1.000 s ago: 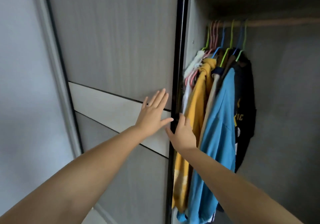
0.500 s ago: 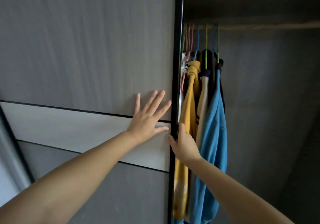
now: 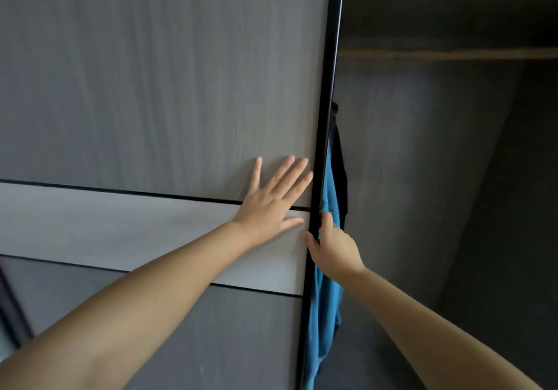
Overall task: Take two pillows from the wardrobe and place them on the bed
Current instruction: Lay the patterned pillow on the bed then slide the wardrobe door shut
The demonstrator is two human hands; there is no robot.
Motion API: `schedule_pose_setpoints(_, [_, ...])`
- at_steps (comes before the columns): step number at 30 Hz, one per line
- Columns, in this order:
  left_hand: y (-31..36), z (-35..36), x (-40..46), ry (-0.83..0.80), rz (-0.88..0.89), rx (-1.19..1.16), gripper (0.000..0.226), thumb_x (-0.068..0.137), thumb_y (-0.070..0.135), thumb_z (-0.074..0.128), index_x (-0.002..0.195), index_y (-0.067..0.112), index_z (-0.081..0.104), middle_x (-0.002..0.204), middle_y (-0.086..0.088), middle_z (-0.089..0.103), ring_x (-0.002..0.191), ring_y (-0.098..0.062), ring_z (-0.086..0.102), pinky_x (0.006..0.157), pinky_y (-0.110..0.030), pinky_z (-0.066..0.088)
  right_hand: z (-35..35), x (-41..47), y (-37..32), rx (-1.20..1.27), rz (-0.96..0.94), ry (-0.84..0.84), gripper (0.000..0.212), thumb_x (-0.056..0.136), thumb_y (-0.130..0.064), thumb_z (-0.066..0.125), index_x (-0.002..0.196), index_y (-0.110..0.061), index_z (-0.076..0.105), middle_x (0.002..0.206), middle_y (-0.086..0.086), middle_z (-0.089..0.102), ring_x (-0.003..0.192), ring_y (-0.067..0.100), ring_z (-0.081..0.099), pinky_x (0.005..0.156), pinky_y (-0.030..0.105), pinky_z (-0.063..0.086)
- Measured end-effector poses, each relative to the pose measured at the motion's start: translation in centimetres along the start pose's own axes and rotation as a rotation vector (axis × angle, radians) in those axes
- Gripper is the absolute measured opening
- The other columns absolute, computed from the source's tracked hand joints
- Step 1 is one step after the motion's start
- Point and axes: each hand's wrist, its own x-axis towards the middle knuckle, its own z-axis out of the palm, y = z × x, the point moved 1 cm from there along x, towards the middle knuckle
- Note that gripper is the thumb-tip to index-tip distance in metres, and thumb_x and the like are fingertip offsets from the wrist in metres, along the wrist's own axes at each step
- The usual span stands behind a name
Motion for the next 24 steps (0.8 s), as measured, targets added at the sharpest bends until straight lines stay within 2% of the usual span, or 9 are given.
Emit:
schedule_pose_setpoints(3, [2.6, -0.4, 2.0, 0.022, 0.062, 0.01, 0.089, 0.074, 0.06, 0.063, 0.146, 0.02, 0.029, 0.155, -0.006, 0.029, 0.143, -0.025, 0.027, 0.106, -0.068, 0.019, -2.1, -1.1, 3.1, -0.033, 0.052, 0.032, 0.047, 0.094, -0.042, 0.043, 0.129, -0.013, 0.032, 0.108, 0.009, 0.066, 0.09, 0.036, 0.064, 0.065, 0.034, 0.037])
schedule_pose_setpoints(6, [4.6, -0.8, 3.9, 0.033, 0.119, 0.038, 0.091, 0.073, 0.061, 0.064, 0.147, 0.023, 0.026, 0.156, -0.005, 0.027, 0.143, -0.022, 0.027, 0.108, -0.066, 0.019, -4.5, -2.5, 6.2, -0.081, 0.134, 0.075, 0.051, 0.096, -0.044, 0.04, 0.136, -0.015, 0.029, 0.118, 0.009, 0.065, 0.095, 0.034, 0.065, 0.073, 0.036, 0.046])
schedule_pose_setpoints(10, [6.3, -1.3, 5.6, 0.072, 0.141, 0.056, 0.093, 0.071, 0.064, 0.063, 0.147, 0.024, 0.028, 0.155, -0.003, 0.029, 0.142, -0.02, 0.029, 0.107, -0.066, 0.023, -7.9, -4.6, 9.5, -0.058, 0.28, 0.158, 0.052, 0.097, -0.042, 0.042, 0.142, -0.019, 0.027, 0.127, 0.004, 0.061, 0.103, 0.028, 0.065, 0.083, 0.043, 0.055])
schedule_pose_setpoints(12, [7.0, -1.5, 6.1, 0.066, 0.136, 0.05, 0.096, 0.069, 0.065, 0.063, 0.147, 0.025, 0.025, 0.157, -0.002, 0.026, 0.143, -0.02, 0.027, 0.107, -0.067, 0.021, -9.8, -5.4, 11.0, -0.055, 0.358, 0.179, 0.051, 0.097, -0.038, 0.044, 0.142, -0.02, 0.027, 0.132, 0.004, 0.058, 0.107, 0.028, 0.063, 0.086, 0.048, 0.054])
schedule_pose_setpoints(13, [7.4, -1.5, 6.4, 0.057, 0.135, 0.038, 0.098, 0.069, 0.065, 0.063, 0.148, 0.025, 0.021, 0.158, -0.001, 0.02, 0.144, -0.02, 0.023, 0.107, -0.067, 0.017, -10.7, -5.8, 11.6, -0.052, 0.399, 0.192, 0.052, 0.097, -0.035, 0.045, 0.143, -0.02, 0.026, 0.136, 0.005, 0.054, 0.11, 0.029, 0.061, 0.087, 0.049, 0.053])
schedule_pose_setpoints(15, [8.3, -1.5, 7.1, 0.036, 0.144, -0.001, 0.103, 0.071, 0.064, 0.062, 0.15, 0.025, 0.007, 0.158, -0.003, -0.004, 0.147, -0.021, 0.01, 0.108, -0.067, 0.002, -12.4, -6.6, 12.4, -0.047, 0.463, 0.252, 0.058, 0.096, -0.029, 0.047, 0.147, -0.02, 0.021, 0.148, 0.005, 0.038, 0.119, 0.029, 0.054, 0.091, 0.049, 0.051])
schedule_pose_setpoints(18, [9.4, -1.5, 8.0, -0.004, 0.179, -0.041, 0.112, 0.075, 0.064, 0.059, 0.147, 0.023, -0.016, 0.147, -0.005, -0.034, 0.147, -0.023, -0.011, 0.104, -0.065, -0.016, -13.9, -7.2, 12.1, -0.087, 0.444, 0.423, 0.07, 0.094, -0.025, 0.052, 0.151, -0.021, 0.01, 0.159, 0.002, 0.011, 0.142, 0.026, 0.023, 0.103, 0.044, 0.04])
schedule_pose_setpoints(21, [10.0, -1.6, 8.8, -0.015, 0.205, -0.052, 0.117, 0.075, 0.065, 0.058, 0.143, 0.02, -0.026, 0.14, -0.007, -0.046, 0.145, -0.024, -0.02, 0.101, -0.065, -0.021, -13.5, -7.0, 11.1, -0.088, 0.342, 0.401, 0.077, 0.094, -0.033, 0.054, 0.15, -0.031, 0.002, 0.16, -0.004, -0.008, 0.147, 0.023, 0.004, 0.11, 0.038, 0.031])
schedule_pose_setpoints(24, [10.5, -1.7, 9.6, 0.001, 0.238, -0.038, 0.119, 0.072, 0.068, 0.058, 0.144, 0.021, -0.025, 0.137, -0.01, -0.051, 0.142, -0.025, -0.025, 0.098, -0.067, -0.024, -11.8, -6.5, 10.8, 0.194, 0.483, 0.384, 0.088, 0.088, -0.043, 0.06, 0.149, -0.036, -0.002, 0.159, -0.004, -0.018, 0.148, 0.022, 0.001, 0.117, 0.043, 0.022])
